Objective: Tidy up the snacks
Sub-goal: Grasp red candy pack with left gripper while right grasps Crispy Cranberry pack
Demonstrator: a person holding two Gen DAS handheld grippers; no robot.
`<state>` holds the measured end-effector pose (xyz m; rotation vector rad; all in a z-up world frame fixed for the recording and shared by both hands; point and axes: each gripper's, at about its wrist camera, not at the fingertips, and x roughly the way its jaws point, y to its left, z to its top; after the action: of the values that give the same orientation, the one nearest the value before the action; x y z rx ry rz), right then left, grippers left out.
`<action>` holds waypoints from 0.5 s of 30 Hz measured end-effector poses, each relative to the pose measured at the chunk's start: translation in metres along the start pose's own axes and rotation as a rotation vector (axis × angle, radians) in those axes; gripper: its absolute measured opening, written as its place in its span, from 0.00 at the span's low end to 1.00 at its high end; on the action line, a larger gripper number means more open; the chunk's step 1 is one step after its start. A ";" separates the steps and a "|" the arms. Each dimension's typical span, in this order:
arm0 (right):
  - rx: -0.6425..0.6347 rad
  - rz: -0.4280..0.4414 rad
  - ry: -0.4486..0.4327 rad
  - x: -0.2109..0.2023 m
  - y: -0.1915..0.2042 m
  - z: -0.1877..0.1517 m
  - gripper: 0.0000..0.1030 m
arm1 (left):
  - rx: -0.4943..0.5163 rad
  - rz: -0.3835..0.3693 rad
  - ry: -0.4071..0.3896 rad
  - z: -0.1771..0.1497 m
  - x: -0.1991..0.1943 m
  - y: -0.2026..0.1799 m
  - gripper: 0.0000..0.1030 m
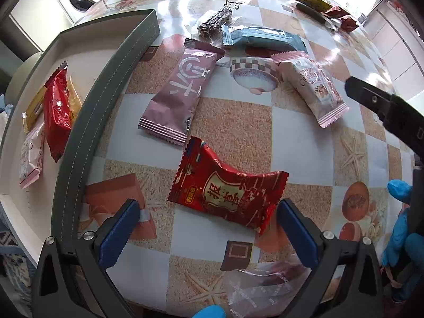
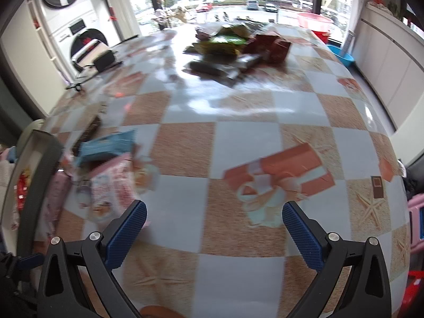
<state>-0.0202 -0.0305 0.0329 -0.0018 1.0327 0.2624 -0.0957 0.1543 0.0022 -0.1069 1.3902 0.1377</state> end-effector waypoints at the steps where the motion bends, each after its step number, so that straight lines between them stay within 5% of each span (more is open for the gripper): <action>1: -0.055 0.008 0.002 -0.001 0.015 0.003 1.00 | 0.000 -0.001 0.001 0.000 0.000 0.000 1.00; 5: -0.207 0.015 0.069 0.016 0.062 0.010 1.00 | 0.009 -0.004 0.017 0.002 0.000 0.002 1.00; 9: -0.202 0.029 0.147 0.040 0.072 0.016 0.98 | 0.009 -0.003 0.015 0.006 0.000 0.007 1.00; 11: -0.190 0.026 0.159 0.044 0.068 0.016 0.80 | 0.014 -0.001 0.002 0.007 -0.001 0.007 1.00; 13: -0.205 0.004 0.144 0.040 0.063 0.014 0.52 | 0.040 0.003 -0.022 0.002 -0.004 0.007 1.00; 15: -0.191 0.011 0.133 0.036 0.054 0.013 0.43 | 0.109 0.029 -0.083 -0.003 -0.011 0.001 1.00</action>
<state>-0.0033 0.0312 0.0160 -0.1888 1.1366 0.3739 -0.1005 0.1548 0.0129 0.0096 1.3140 0.0889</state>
